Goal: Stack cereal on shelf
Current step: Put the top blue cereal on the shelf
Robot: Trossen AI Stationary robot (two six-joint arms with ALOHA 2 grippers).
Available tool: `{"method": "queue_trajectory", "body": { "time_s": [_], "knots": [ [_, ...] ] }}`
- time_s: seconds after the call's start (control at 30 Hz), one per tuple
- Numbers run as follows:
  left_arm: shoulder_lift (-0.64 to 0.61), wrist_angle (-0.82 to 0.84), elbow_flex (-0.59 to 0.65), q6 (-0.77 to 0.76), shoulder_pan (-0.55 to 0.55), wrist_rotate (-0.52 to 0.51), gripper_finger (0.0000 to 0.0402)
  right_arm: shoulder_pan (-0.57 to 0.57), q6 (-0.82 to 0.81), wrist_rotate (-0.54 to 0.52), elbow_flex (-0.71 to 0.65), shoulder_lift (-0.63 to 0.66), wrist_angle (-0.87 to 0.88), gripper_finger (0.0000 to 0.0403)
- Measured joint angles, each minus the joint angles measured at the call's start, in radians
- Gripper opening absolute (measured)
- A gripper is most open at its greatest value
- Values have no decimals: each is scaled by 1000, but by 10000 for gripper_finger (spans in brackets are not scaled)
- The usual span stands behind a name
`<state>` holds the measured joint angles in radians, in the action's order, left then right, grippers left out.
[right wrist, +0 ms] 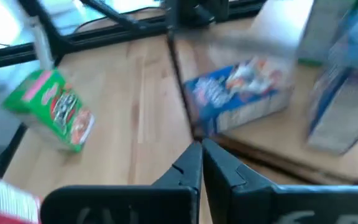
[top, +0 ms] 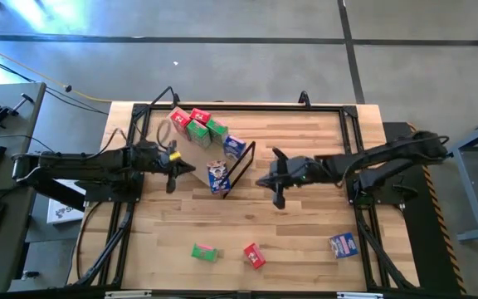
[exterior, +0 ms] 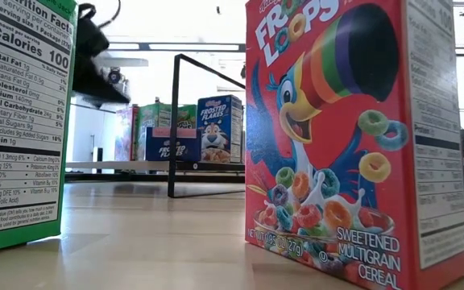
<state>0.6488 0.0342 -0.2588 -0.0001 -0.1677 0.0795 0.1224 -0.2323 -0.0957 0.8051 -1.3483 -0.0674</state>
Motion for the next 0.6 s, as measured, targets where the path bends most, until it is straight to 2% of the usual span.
{"method": "queue_trajectory", "body": {
  "time_s": [0.13, 0.27, 0.37, 0.5, 0.6],
  "knots": [
    [64, 86, 0, -109, 112, -29, 0, 0, -31, 26, -189, -69, -299, 4],
    [182, 4, 20, -207, 243, -144, 0, 0, -8, -8, -256, -195, -541, 4],
    [280, -105, 30, -264, 325, -262, 0, -3, 21, -45, -251, -304, -647, 4],
    [384, -243, 31, -295, 398, -395, 0, -21, 26, -65, -182, -435, -703, 4],
    [406, -241, 22, -327, 427, -460, 0, -37, 28, -63, -93, -529, -701, 4]
  ]
}}
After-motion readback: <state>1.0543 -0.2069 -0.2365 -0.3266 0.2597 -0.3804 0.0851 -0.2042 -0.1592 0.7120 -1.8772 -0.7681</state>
